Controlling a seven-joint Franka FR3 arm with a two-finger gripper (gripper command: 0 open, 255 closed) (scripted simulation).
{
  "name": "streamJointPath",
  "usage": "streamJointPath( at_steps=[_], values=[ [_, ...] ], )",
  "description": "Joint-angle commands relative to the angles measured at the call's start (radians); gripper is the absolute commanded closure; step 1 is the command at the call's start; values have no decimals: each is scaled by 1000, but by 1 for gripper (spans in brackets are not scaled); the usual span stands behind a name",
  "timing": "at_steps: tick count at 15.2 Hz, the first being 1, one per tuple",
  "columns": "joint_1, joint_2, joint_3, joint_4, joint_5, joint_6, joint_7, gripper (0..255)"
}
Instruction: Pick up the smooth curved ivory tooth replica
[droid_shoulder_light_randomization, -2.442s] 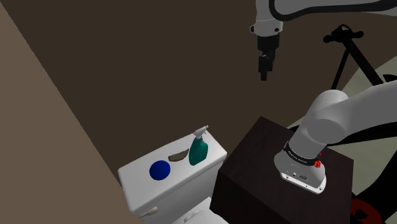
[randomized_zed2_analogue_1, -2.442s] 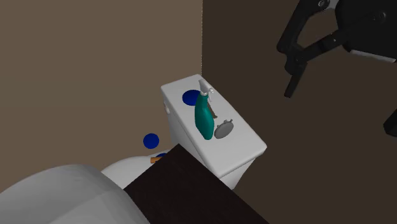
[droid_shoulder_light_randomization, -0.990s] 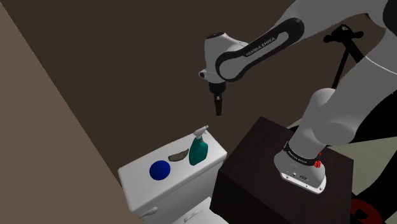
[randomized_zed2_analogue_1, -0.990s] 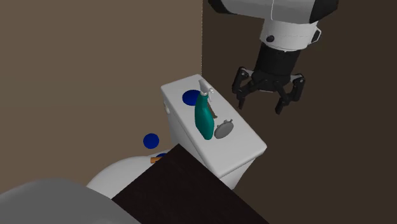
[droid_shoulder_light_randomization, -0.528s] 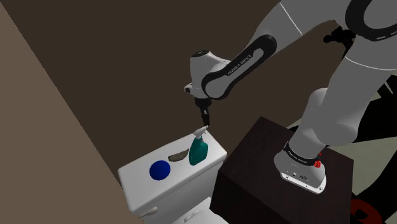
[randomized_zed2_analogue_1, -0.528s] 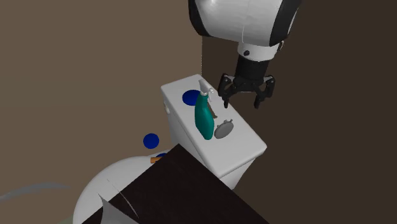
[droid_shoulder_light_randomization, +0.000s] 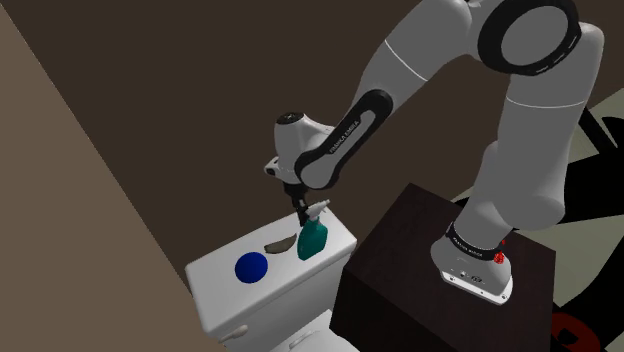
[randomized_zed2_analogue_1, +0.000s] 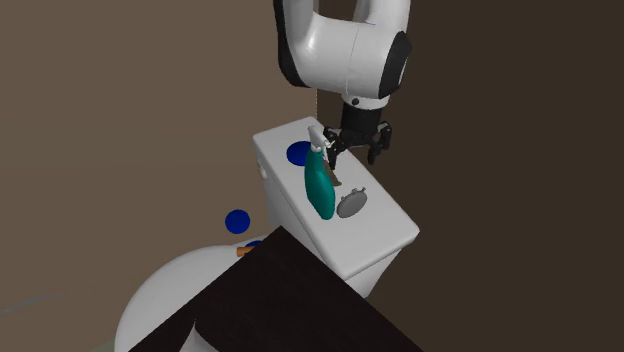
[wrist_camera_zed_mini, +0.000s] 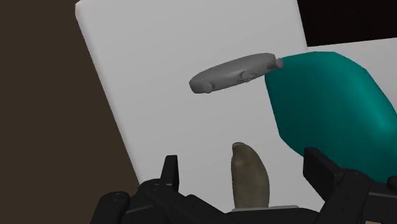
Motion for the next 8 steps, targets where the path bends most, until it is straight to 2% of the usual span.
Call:
streamJointPath(
  at_steps=[1, 6, 8],
  values=[
    [15, 52, 17, 29, -6, 34, -17, 0],
    [59, 197, 49, 130, -37, 103, -49, 0],
    [62, 223, 45, 135, -41, 123, -47, 0]
  ],
)
